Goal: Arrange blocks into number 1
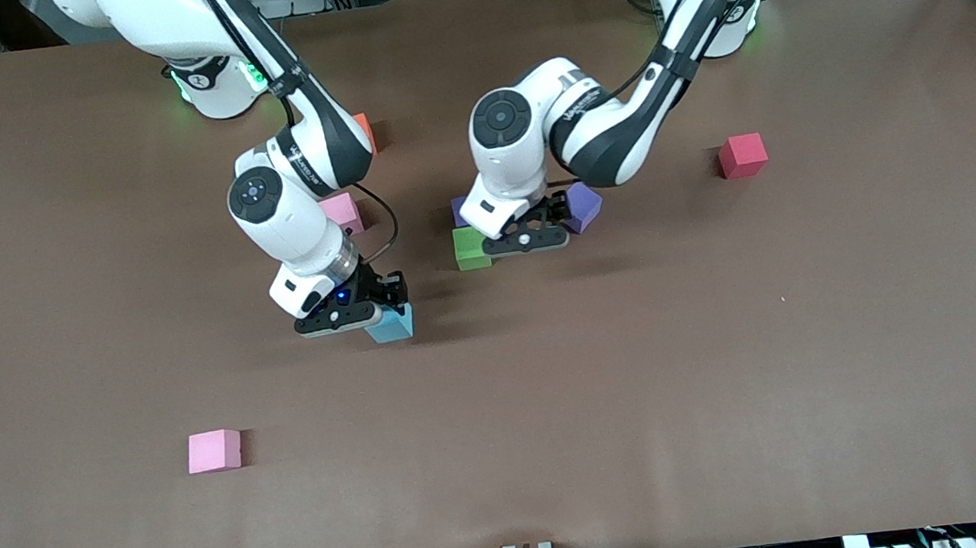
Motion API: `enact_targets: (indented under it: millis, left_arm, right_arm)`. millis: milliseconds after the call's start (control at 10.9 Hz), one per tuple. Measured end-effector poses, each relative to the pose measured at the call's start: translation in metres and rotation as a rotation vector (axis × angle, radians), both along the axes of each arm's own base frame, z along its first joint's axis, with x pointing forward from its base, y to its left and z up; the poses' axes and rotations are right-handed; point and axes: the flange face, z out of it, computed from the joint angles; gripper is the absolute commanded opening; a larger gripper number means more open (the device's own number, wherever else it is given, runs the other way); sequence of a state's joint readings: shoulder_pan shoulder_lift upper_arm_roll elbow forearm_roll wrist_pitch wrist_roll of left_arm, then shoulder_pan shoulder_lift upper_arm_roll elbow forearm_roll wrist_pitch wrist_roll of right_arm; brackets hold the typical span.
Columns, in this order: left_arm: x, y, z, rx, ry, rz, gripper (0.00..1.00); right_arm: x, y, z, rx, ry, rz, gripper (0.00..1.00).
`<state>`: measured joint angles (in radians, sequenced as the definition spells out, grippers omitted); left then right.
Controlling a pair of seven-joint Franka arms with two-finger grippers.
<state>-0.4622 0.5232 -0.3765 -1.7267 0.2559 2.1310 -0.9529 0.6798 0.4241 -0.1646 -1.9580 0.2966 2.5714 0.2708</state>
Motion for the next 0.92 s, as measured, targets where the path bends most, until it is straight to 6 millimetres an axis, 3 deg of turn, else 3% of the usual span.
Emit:
enact_targets:
  millis: [276, 460, 736, 920]
  left_arm:
    - [0.003, 0.040, -0.004, -0.031, -0.041, 0.039, 1.00]
    - [0.006, 0.066, 0.007, -0.028, -0.064, 0.061, 1.00]
    - [0.024, 0.113, 0.027, -0.054, -0.056, 0.164, 1.00]
    - [0.049, 0.161, 0.032, -0.116, -0.001, 0.321, 1.00]
  right_arm:
    - [-0.006, 0.036, -0.006, -0.007, 0.024, -0.018, 0.46]
    - [-0.012, 0.064, -0.010, 0.000, 0.026, -0.040, 0.46]
    - [-0.014, 0.094, -0.012, 0.011, 0.018, -0.064, 0.46]
    - [-0.011, 0.108, -0.017, -0.007, 0.022, -0.089, 0.46]
